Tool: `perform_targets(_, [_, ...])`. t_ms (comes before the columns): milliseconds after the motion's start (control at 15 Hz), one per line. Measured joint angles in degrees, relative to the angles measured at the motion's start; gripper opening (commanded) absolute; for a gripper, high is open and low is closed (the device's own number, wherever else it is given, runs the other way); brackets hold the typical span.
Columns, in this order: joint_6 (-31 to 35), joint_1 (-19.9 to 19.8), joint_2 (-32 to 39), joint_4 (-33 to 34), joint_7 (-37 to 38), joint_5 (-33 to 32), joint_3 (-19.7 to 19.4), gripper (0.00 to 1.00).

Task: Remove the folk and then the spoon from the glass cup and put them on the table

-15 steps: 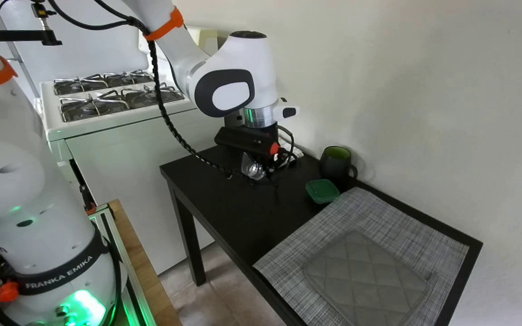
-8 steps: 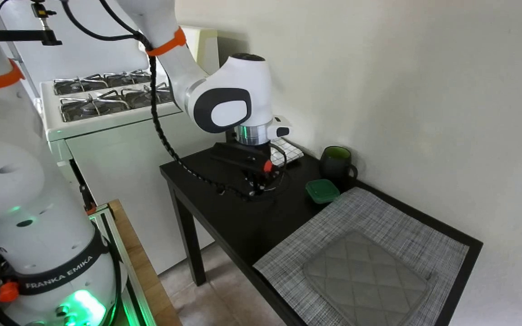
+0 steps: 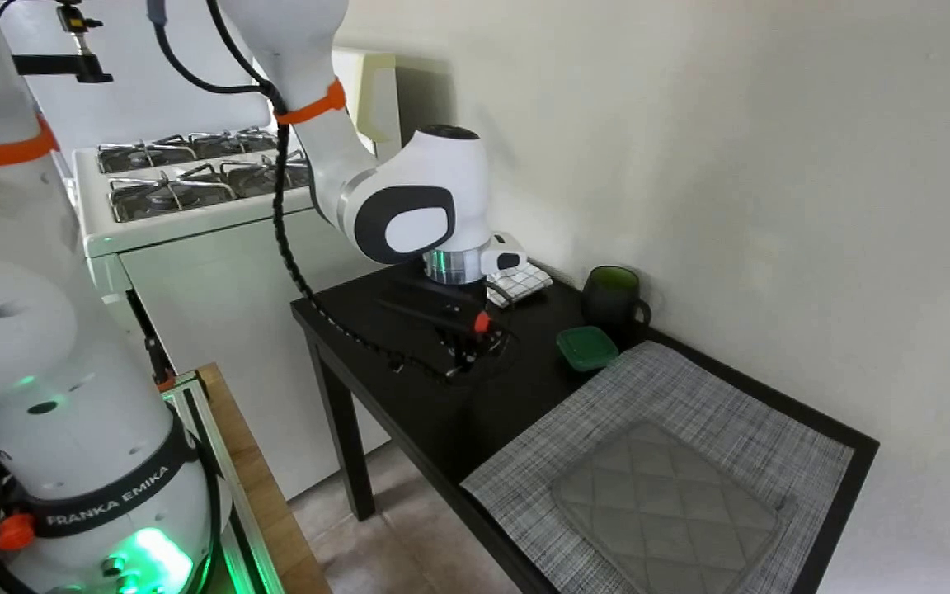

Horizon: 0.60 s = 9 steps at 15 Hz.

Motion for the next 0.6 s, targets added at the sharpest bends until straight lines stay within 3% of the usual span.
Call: perform_targets(600, [3.1, -1.1, 4.9, 0.2, 4.5, -1.4, 2.4, 0.02])
